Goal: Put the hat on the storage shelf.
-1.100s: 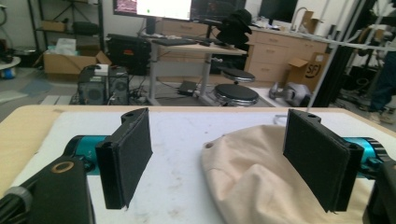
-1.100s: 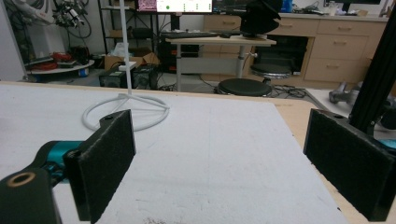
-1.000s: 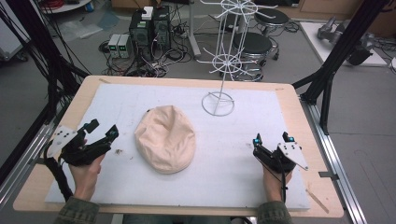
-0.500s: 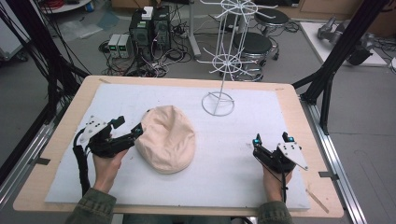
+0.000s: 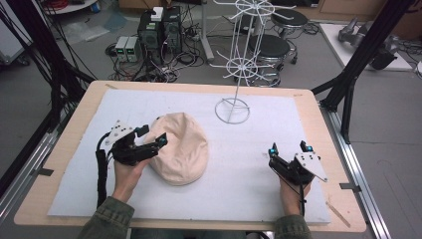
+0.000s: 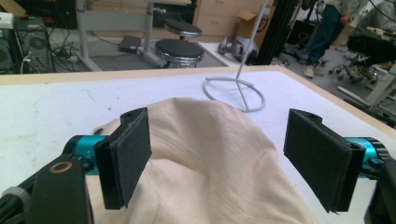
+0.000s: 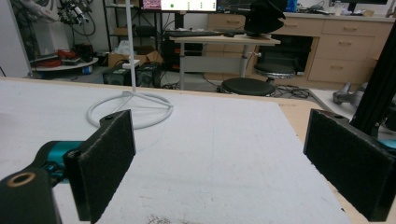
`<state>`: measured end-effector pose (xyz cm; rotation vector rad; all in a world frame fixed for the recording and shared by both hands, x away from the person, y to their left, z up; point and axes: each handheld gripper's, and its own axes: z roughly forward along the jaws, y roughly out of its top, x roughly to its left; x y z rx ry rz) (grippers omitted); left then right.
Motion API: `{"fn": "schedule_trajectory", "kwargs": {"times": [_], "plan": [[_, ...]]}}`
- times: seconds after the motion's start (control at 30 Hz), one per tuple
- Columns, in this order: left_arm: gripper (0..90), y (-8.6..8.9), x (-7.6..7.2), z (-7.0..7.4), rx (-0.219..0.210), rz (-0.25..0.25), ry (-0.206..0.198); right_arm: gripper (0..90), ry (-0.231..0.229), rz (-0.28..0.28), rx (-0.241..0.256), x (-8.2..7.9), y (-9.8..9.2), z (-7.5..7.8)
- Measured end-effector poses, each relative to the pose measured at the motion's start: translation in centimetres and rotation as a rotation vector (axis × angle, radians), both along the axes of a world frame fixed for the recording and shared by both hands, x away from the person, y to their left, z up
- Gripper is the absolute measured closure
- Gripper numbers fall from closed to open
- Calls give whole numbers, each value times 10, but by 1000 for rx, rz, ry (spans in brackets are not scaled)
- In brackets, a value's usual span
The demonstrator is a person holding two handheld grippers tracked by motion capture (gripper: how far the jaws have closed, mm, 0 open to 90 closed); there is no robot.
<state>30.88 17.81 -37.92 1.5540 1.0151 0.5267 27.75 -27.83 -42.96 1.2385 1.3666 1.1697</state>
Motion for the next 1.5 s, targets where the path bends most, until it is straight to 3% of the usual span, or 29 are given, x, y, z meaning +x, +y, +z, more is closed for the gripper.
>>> {"fn": "schedule_trajectory", "kwargs": {"times": [0.1, 0.6, 0.8, 0.97, 1.3, 1.37, 1.43, 1.5], "plan": [[232, -4, 2, -2, 14, -15, 11, 81, 0, 1, -5, 0, 0, 0], [239, -45, 16, -14, 67, -116, 144, 81, 7, 9, -8, 1, 1, -1], [242, -56, 19, -18, 77, -131, 175, 81, 9, 10, -13, 1, 2, -1], [245, -68, 23, -24, 97, -151, 229, 81, 9, 11, -15, 1, 2, -1], [268, -83, 27, -27, 108, -170, 269, 81, 10, 13, -15, 1, 2, -1], [274, -85, 31, -29, 103, -178, 308, 81, 9, 14, -16, 1, 2, -1], [277, -89, 33, -30, 140, -187, 338, 81, 13, 14, -15, 1, 3, -1], [287, -93, 35, -31, 143, -201, 358, 81, 16, 16, -24, 1, 3, -1]]}}
